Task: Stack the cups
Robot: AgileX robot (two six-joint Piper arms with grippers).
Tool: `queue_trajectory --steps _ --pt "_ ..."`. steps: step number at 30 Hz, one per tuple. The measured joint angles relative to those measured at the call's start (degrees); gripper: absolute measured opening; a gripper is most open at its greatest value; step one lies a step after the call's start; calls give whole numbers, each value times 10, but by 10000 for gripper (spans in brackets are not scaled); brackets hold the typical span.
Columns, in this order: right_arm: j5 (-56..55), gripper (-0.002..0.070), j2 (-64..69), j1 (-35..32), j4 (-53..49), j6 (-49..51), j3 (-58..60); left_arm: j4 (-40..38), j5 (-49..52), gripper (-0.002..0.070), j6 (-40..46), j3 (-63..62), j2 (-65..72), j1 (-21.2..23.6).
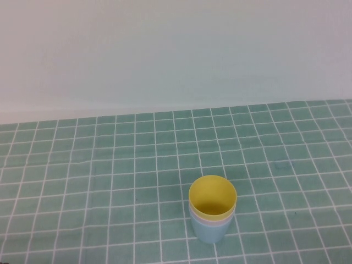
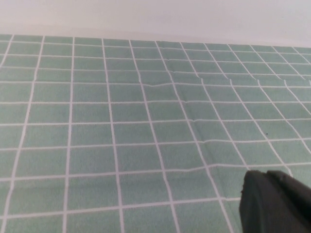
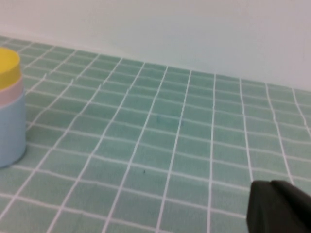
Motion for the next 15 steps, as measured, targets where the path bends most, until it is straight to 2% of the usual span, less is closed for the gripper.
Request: queue_trajectory --steps 15 --pt "76 -1 -33 -25 -17 7 0 0 0 -1 0 0 1 0"
